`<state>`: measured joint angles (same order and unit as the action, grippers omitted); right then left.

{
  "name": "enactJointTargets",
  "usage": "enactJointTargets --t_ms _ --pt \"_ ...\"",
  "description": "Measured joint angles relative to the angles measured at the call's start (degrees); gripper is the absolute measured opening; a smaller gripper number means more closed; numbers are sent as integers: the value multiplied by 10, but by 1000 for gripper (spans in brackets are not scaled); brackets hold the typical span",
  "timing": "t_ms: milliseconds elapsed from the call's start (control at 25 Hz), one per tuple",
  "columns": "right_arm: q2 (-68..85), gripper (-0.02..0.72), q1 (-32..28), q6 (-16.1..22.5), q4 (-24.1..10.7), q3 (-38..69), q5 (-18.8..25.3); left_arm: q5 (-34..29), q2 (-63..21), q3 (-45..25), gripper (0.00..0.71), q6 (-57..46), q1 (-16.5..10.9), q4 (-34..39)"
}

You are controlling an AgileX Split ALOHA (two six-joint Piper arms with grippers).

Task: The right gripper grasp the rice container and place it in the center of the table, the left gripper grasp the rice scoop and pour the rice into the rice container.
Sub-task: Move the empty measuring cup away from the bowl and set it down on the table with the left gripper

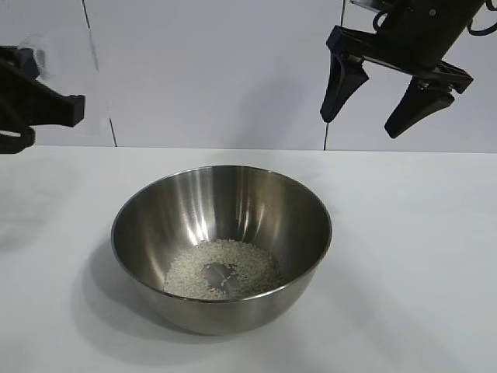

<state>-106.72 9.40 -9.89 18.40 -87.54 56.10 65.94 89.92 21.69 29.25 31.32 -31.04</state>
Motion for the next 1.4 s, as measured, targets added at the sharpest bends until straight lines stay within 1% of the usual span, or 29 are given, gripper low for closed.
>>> enactJointTargets --t_ms 120,280,360,520,720,800,920,1240,1400 --pt "0 610 0 0 0 0 -2 0 0 -27 8 -7 -18 9" --pt "0 610 0 0 0 0 -4 0 8 -52 8 -30 -36 36" --pt "0 610 0 0 0 0 -4 0 29 -52 8 -42 -46 48" --pt "0 610 0 0 0 0 -5 0 82 -52 8 -59 -74 93" --pt "0 610 0 0 0 0 -5 0 116 -47 8 -98 -111 119" --pt "0 610 0 0 0 0 -6 0 129 -43 8 -111 -121 141" --pt "0 610 0 0 0 0 -6 0 153 -33 8 -119 -127 169" --pt "0 610 0 -1 0 0 -6 0 210 -8 8 -136 -128 185" --pt "0 610 0 -1 0 0 -6 0 233 7 8 -152 -128 206"
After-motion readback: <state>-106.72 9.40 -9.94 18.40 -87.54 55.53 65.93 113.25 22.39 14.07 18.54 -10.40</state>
